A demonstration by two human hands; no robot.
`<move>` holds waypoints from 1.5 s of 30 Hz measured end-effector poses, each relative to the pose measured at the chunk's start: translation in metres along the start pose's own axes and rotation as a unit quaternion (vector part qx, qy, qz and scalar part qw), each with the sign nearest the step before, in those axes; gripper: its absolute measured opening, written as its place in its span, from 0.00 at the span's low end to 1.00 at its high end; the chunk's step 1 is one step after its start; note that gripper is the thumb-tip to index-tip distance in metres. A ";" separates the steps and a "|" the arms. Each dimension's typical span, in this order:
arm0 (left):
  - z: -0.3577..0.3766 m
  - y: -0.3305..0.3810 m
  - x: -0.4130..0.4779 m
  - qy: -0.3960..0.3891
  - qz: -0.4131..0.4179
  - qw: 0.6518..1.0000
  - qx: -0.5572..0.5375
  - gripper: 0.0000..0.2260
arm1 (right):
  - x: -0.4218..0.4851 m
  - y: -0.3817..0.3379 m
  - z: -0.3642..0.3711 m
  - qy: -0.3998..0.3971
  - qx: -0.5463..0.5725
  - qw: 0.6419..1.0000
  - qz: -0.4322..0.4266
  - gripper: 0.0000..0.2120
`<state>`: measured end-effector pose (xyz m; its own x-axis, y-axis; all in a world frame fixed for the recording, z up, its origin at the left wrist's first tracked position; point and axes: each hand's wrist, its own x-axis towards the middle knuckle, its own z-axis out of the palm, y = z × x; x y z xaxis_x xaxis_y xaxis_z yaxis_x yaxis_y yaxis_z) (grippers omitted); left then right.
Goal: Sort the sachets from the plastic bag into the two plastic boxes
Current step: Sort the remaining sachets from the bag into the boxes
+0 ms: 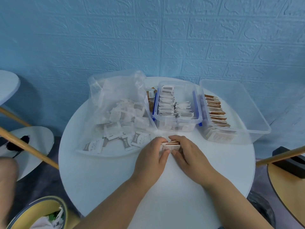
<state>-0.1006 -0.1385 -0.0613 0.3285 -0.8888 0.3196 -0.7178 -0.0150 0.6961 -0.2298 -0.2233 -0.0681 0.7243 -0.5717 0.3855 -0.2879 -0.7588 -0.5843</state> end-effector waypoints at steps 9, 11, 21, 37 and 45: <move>-0.005 0.006 0.006 -0.005 0.028 1.000 -0.012 0.14 | 0.003 -0.011 -0.023 0.005 0.095 0.995 0.041 0.12; -0.010 0.017 0.014 -0.003 0.047 0.999 -0.018 0.14 | 0.008 -0.017 -0.042 0.010 0.092 0.995 0.029 0.12; 0.017 0.088 0.102 0.015 0.070 0.997 -0.004 0.18 | 0.061 0.019 -0.154 0.089 0.064 0.991 0.073 0.15; 0.056 0.075 0.106 -0.004 0.143 0.971 0.190 0.22 | 0.158 0.148 -0.144 0.042 -0.071 0.958 0.276 0.07; 0.062 0.074 0.106 0.019 0.142 0.970 0.198 0.21 | 0.157 0.152 -0.138 -0.008 0.079 0.938 0.338 0.12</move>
<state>-0.1568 -0.2622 -0.0156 0.1008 -0.8652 0.4913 -0.9593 0.0464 0.2785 -0.2465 -0.4712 0.0023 0.4191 -0.8998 -0.1211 -0.5893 -0.1681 -0.7902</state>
